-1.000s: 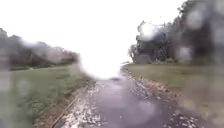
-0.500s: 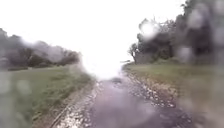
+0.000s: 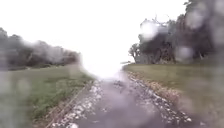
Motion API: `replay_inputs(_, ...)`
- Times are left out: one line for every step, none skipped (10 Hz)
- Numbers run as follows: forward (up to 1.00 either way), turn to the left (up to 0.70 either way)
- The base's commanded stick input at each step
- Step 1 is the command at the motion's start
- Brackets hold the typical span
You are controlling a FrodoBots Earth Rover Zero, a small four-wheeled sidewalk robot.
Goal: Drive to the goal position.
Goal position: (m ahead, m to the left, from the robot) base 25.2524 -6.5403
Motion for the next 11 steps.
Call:
replay_inputs(0.85, -0.34)
replay_inputs(0.85, 0.0)
replay_inputs(0.85, 0.0)
replay_inputs(0.85, 0.0)
replay_inputs(0.85, 0.0)
replay_inputs(0.85, 0.0)
replay_inputs(0.85, 0.0)
replay_inputs(0.85, 0.0)
replay_inputs(0.85, 0.0)
replay_inputs(0.85, 0.0)
replay_inputs(0.85, 0.0)
